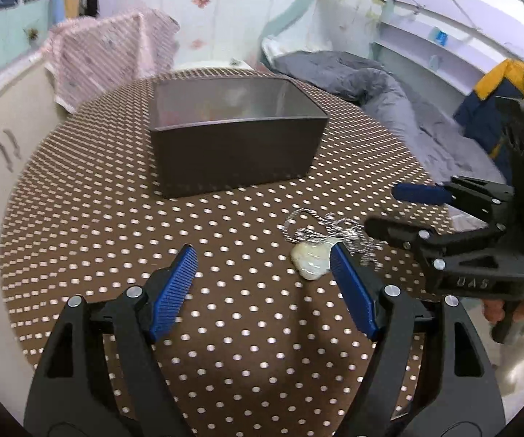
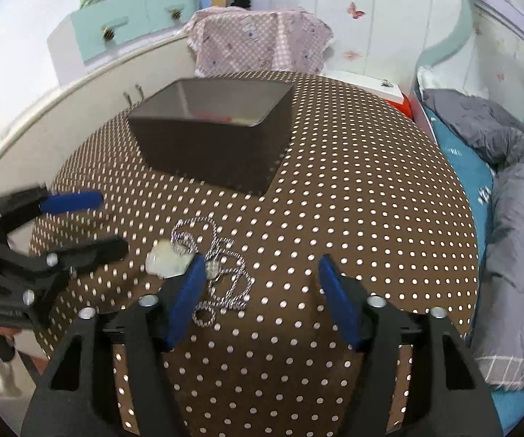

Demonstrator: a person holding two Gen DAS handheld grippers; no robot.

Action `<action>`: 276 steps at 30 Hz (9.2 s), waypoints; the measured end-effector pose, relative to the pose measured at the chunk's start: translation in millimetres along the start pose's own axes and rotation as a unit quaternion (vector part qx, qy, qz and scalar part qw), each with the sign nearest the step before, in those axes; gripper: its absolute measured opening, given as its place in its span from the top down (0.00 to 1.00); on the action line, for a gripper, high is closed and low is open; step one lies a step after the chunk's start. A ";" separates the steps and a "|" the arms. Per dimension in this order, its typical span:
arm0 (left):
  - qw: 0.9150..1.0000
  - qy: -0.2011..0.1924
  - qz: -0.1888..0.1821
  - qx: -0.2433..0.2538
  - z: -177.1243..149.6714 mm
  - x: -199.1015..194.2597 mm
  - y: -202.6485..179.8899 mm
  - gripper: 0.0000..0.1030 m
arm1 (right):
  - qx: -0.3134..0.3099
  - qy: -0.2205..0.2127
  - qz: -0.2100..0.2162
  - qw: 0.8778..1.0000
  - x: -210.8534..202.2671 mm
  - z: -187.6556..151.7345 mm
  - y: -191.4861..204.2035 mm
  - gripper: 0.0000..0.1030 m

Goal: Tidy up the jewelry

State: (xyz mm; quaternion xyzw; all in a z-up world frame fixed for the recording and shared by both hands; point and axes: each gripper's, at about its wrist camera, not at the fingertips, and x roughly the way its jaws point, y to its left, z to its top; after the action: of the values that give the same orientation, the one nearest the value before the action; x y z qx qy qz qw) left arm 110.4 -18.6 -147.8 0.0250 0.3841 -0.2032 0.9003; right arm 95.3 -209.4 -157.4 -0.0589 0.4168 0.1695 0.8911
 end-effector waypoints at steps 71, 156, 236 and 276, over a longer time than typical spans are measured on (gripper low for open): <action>0.999 -0.001 -0.032 0.036 17.2 22.5 0.4 0.73 | 0.004 -0.059 -0.023 0.998 -9.5 23.8 -24.0 0.94; 0.996 -0.084 0.012 -0.019 110.0 12.6 43.9 0.33 | 0.001 -0.098 0.037 0.994 -0.5 118.8 -3.1 0.41; 0.967 -0.230 0.109 -0.006 69.3 -158.5 -61.7 0.08 | 0.008 -0.280 -0.050 0.959 -174.6 42.0 19.4 0.08; 0.967 -0.227 0.118 -0.007 67.2 -156.3 -60.2 0.06 | 0.008 -0.275 -0.060 0.960 -173.1 41.5 21.9 0.08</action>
State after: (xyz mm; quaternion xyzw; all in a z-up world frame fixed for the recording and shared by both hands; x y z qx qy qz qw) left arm 35.7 -33.1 16.0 0.0166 0.1652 -0.0929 0.9817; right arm 14.6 -222.5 2.2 -0.0280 0.1531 0.1217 0.9803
